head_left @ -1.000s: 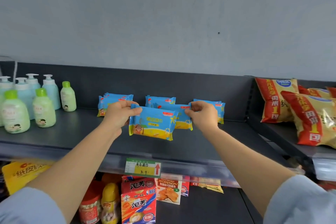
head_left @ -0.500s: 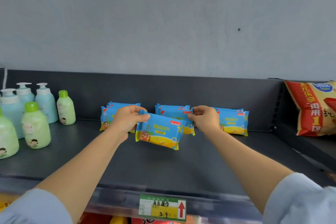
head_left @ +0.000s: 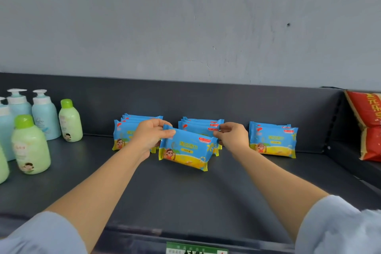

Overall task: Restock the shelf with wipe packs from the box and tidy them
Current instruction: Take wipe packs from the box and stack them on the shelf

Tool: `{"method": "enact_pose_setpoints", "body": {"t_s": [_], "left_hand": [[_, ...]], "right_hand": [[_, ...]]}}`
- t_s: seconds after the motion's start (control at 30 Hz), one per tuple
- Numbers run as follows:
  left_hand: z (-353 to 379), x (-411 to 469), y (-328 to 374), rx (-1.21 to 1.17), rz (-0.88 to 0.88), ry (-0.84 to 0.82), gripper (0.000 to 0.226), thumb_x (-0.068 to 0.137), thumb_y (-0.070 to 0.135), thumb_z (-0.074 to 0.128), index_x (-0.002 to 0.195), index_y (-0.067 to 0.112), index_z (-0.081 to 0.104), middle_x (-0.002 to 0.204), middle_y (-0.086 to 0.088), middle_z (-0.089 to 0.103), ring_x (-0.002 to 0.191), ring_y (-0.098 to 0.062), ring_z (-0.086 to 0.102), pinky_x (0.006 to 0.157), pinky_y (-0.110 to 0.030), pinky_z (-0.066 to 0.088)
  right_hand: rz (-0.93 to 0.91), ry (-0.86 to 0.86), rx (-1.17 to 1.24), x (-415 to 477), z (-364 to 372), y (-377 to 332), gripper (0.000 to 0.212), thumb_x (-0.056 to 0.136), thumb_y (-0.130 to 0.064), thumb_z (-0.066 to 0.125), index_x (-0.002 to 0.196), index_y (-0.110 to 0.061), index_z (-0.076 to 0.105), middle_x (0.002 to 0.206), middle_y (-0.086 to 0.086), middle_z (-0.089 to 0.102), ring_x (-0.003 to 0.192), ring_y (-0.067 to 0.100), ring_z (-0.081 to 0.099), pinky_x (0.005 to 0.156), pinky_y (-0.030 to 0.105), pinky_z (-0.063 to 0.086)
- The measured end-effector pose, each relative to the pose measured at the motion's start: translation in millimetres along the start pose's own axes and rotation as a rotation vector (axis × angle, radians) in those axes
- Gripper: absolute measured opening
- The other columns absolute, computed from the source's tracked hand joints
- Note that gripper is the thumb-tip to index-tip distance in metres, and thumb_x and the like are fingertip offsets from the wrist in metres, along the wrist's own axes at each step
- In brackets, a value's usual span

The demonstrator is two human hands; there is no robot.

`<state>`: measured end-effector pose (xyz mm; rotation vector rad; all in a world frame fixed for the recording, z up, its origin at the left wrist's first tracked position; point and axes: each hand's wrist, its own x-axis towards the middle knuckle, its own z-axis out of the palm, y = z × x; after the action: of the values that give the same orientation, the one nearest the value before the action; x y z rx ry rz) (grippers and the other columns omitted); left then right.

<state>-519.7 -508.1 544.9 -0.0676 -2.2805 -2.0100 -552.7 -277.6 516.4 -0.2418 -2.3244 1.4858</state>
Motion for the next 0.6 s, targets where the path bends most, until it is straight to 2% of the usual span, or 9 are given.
{"method": "enact_pose_setpoints", "body": {"t_s": [0.13,0.3,0.5,0.6], "left_hand": [[0.8,3.8,-1.0,0.000,0.001,-0.001,0.014,0.082,0.001,0.070,0.088,0.013,0.066,0.080,-0.005,0.070,0.085,-0.014,0.069,0.077,-0.031,0.056],[6.1,4.9,-0.6,-0.017,0.006,0.007,0.016,0.082,-0.002,0.069,0.086,0.013,0.065,0.083,-0.004,0.069,0.081,-0.012,0.067,0.079,-0.034,0.054],[16.2,9.7,-2.0,-0.017,0.007,0.000,0.016,0.082,-0.002,0.069,0.091,0.010,0.065,0.084,-0.004,0.070,0.088,-0.016,0.068,0.093,-0.046,0.053],[21.4,14.1,-4.0,-0.022,0.005,-0.012,0.015,0.081,-0.003,0.069,0.090,0.009,0.065,0.086,-0.004,0.071,0.089,-0.018,0.069,0.091,-0.048,0.054]], "right_hand": [[-0.026,0.020,-0.049,1.6,0.9,0.2,0.037,0.084,-0.019,0.074,0.118,-0.011,0.064,0.108,0.003,0.070,0.088,0.018,0.068,0.079,0.039,0.059],[-0.066,0.045,-0.124,0.9,-0.3,0.2,0.038,0.085,-0.022,0.073,0.120,-0.013,0.063,0.110,0.001,0.069,0.081,0.013,0.064,0.067,0.028,0.055],[-0.055,0.030,-0.141,5.8,0.2,4.4,0.037,0.085,-0.024,0.073,0.119,-0.016,0.063,0.113,-0.001,0.068,0.089,0.016,0.067,0.076,0.041,0.059],[-0.049,0.035,-0.150,9.8,-2.8,8.8,0.030,0.085,-0.013,0.069,0.115,-0.017,0.064,0.109,-0.001,0.069,0.091,0.018,0.068,0.079,0.042,0.059]]}}
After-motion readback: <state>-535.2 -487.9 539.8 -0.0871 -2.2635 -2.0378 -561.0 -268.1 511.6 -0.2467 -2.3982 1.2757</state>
